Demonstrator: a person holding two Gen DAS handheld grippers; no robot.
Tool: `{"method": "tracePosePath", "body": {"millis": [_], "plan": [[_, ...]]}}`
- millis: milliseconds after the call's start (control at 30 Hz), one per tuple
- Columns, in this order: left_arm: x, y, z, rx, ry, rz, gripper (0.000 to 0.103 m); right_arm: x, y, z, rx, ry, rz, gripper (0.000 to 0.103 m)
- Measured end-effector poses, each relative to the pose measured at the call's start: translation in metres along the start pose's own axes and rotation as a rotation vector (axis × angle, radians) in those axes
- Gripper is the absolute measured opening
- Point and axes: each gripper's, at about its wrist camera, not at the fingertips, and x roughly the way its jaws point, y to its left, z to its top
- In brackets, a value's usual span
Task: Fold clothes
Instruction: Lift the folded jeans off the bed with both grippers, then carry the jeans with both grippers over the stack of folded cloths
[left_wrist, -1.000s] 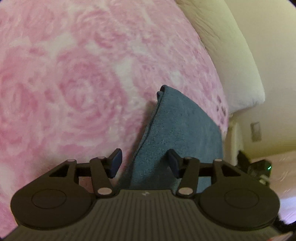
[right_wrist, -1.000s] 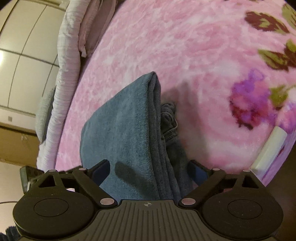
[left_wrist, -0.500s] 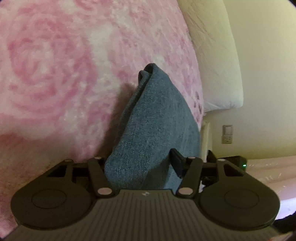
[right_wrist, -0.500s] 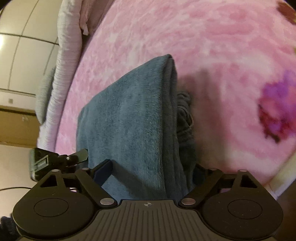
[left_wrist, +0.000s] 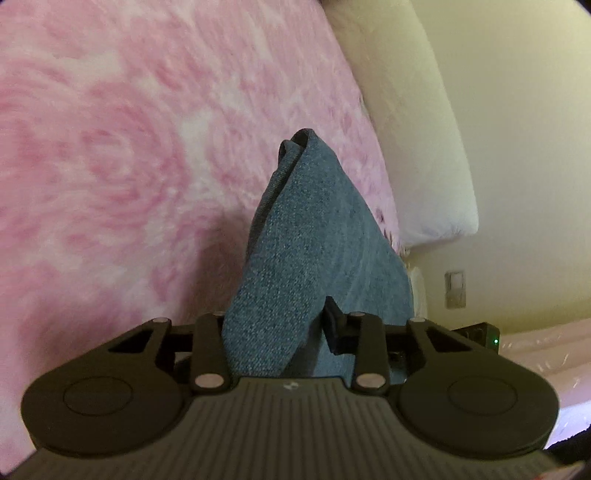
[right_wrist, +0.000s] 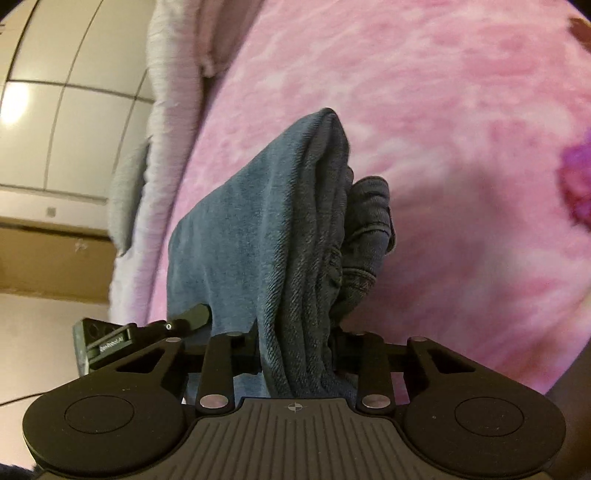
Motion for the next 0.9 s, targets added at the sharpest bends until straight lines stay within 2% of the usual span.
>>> {"method": "tracePosePath", "body": {"millis": [200,433,600,733,900], "plan": [[-0.107,-0.017,-0.047,-0.093,-0.170,0.061,0.031,0.016,0.073,-0.020,-0.094,0.126,0.057,0.031],[-0.250,-0.029,-0.113,-0.181,-0.361,0.119,0.031,0.047,0.190,-0.065,-0.230,0.268,0.095,0.031],[-0.364,-0.017,-0.165,-0.193,-0.491,0.137,0.031,0.078,0.272,-0.125,-0.324,0.340,0.158,0.031],[-0.458,0.009,-0.210,-0.203,-0.568,0.150,0.031,0.116,0.336,-0.194,-0.383,0.370,0.188,0.031],[-0.557,0.048,-0.266,-0.217,-0.636,0.195,0.031,0.168,0.395,-0.285,-0.400,0.416,0.235,0.031]]}}
